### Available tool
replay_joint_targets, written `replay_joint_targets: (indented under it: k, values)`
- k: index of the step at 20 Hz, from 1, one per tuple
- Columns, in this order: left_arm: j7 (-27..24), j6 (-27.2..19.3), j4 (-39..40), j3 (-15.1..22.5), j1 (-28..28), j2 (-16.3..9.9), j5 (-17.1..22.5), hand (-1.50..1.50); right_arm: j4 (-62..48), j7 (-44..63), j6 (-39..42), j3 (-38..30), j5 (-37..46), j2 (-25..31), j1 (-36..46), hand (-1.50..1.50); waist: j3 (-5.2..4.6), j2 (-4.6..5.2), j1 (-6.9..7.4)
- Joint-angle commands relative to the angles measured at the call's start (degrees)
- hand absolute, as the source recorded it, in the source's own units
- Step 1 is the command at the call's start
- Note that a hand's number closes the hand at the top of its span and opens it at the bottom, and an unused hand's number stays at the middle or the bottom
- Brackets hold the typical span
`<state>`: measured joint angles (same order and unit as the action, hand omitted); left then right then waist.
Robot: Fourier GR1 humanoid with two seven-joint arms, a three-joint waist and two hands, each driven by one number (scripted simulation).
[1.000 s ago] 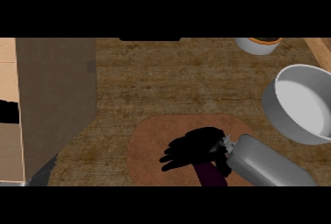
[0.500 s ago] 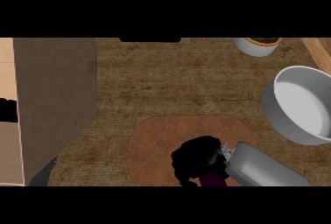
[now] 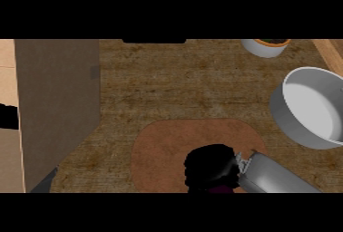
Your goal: Pick the eggplant from the cutting board and place it in the pot
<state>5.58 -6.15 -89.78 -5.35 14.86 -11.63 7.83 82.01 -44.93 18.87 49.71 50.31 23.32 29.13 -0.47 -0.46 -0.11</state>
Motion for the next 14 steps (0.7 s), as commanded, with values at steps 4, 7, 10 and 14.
replay_joint_targets:
  k: [4, 7, 10, 14]
  values:
    - [-1.17, -0.43, -0.20, -4.58, -2.87, -2.05, 0.63, 0.00, 15.84, 10.67, -9.48, -4.33, 0.54, 7.88, -20.24, 1.50, 0.45, -1.00, -5.82]
    - [-0.52, -1.93, -1.15, -5.14, -4.07, -1.43, -0.44, 0.00, 20.84, 13.35, -15.36, -7.57, -0.17, 11.78, -29.35, 1.50, 0.51, -1.61, -9.16]
    - [0.78, -1.22, -2.69, -5.99, -5.18, -1.52, 0.32, 0.00, 28.12, 14.14, -21.13, -12.96, -3.37, 15.86, -37.44, 1.50, 0.48, -1.77, -9.68]
    - [0.83, -0.75, -4.44, -6.74, -5.34, -1.88, 0.16, 0.00, 37.26, 17.76, -28.20, -22.62, -6.89, 18.70, -45.37, 1.50, 0.45, -1.48, -9.36]
